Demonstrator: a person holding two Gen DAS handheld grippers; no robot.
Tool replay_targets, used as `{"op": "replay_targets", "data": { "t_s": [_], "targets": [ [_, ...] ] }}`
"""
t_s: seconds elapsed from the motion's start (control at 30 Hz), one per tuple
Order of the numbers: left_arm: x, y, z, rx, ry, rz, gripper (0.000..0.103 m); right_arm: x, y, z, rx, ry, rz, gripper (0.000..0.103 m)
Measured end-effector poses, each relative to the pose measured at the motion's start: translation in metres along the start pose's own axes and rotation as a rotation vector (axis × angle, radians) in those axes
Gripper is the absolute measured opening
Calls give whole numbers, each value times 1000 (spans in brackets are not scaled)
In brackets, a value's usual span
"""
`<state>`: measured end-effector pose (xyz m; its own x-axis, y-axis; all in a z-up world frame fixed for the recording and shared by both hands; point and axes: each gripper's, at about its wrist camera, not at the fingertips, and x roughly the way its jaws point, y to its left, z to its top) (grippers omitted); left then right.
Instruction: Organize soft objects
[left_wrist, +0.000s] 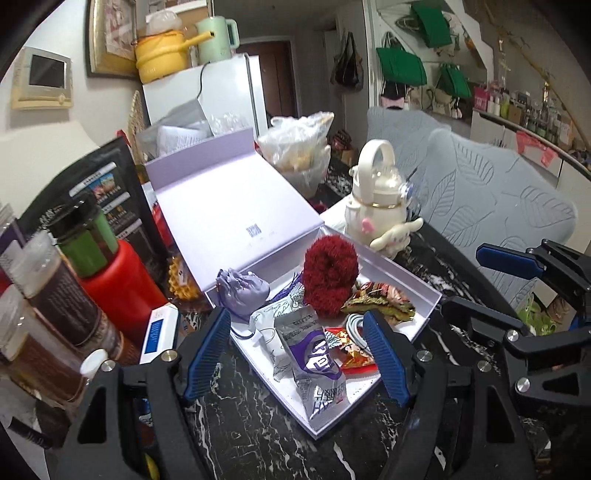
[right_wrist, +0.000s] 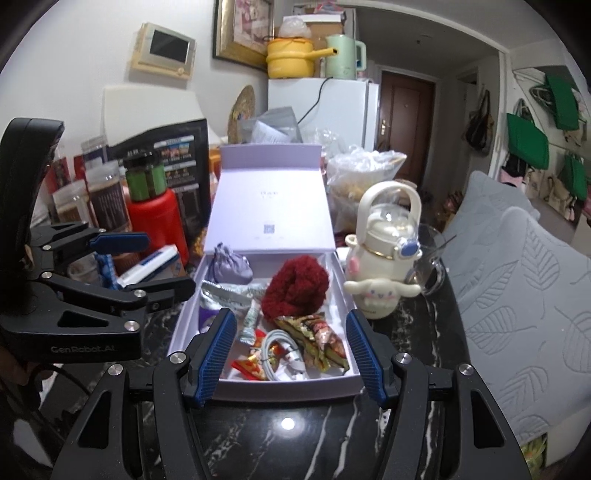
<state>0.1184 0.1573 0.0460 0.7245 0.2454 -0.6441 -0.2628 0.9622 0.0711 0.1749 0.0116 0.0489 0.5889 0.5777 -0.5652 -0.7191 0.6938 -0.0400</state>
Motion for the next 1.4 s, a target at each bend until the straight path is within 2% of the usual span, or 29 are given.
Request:
{"op": "replay_targets", "data": {
  "t_s": [0.23,0.27,0.37,0.5,0.63,0.73,0.97,1.2,1.4],
  "targets": [
    [-36,-4,-4,-5,-66,-6,75,-29,6,1,8,-45,-17,63],
    [-41,-4,-5,-7,-73,-8,79,-33,7,0,10,-47,-22,64],
    [-55,-4,-8,-19,-104,-18,81,-43,7,-1,25,-53,-38,71],
    [-73,-4,-13,-32,-131,-22,83,-57,8,-5,47,-57,-69,72],
    [-85,-2,-18,-57,-150,-23,98,-72,11,-9,55,-68,-91,87],
    [-94,1,-23,-74,-174,-6,100,-82,14,-12,53,-83,-102,88],
    [-93,6,-35,-102,-141,22,101,-93,25,-24,68,-76,-146,93],
    [-87,8,-61,-139,-108,60,100,-94,34,-46,79,-65,-187,93],
    [-77,7,-82,-165,-56,42,100,-88,39,-67,97,-32,-162,93]
  ]
}}
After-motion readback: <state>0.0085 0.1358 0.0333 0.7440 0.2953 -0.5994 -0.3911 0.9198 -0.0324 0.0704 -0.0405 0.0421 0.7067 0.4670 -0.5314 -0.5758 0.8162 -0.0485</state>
